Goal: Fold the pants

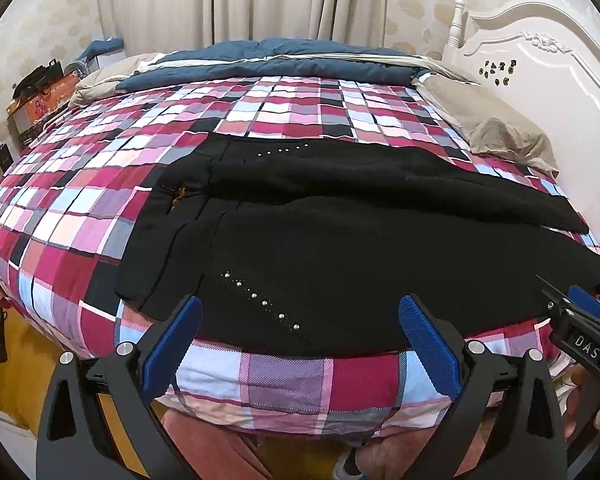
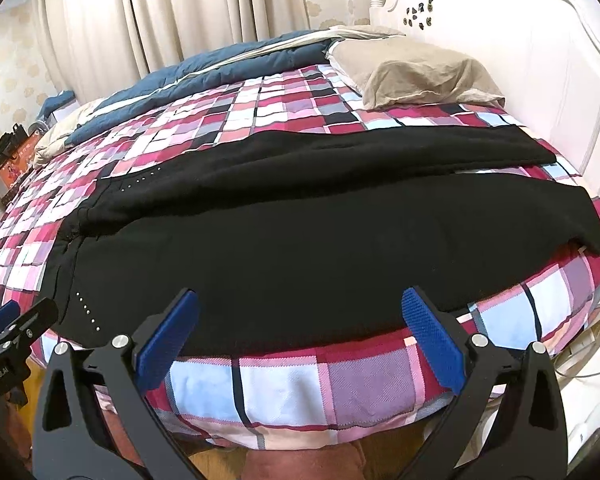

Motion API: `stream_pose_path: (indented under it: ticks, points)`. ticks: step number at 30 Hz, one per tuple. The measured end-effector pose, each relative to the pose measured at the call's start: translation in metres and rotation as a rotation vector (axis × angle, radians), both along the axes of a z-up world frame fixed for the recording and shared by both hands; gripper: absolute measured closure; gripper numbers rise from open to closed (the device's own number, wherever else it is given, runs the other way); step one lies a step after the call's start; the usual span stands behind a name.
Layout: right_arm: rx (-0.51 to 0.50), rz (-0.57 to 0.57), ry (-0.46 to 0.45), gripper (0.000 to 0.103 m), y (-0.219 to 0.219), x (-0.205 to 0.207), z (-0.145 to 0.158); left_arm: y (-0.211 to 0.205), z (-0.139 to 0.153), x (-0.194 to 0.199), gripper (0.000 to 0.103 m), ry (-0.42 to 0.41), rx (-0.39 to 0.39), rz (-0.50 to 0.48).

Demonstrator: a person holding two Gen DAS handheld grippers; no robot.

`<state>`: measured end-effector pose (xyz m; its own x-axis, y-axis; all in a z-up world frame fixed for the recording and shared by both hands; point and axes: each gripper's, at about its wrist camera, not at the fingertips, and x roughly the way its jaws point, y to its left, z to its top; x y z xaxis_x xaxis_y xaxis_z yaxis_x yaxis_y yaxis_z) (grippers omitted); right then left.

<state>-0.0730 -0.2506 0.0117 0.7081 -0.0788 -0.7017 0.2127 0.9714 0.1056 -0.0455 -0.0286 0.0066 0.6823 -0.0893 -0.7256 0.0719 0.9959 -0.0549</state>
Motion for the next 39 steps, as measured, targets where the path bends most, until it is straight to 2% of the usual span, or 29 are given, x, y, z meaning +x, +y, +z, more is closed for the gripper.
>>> stream_pose_path:
  ticks: [15, 39]
  points:
    - [0.027, 0.027, -0.008, 0.002, 0.006, 0.004, -0.004, -0.007, 0.009, -0.004, 0.005, -0.018, 0.040, 0.003]
    - [0.024, 0.000, -0.036, 0.002, -0.001, -0.007, 0.011, -0.007, 0.023, -0.020, 0.005, -0.034, 0.004, -0.037]
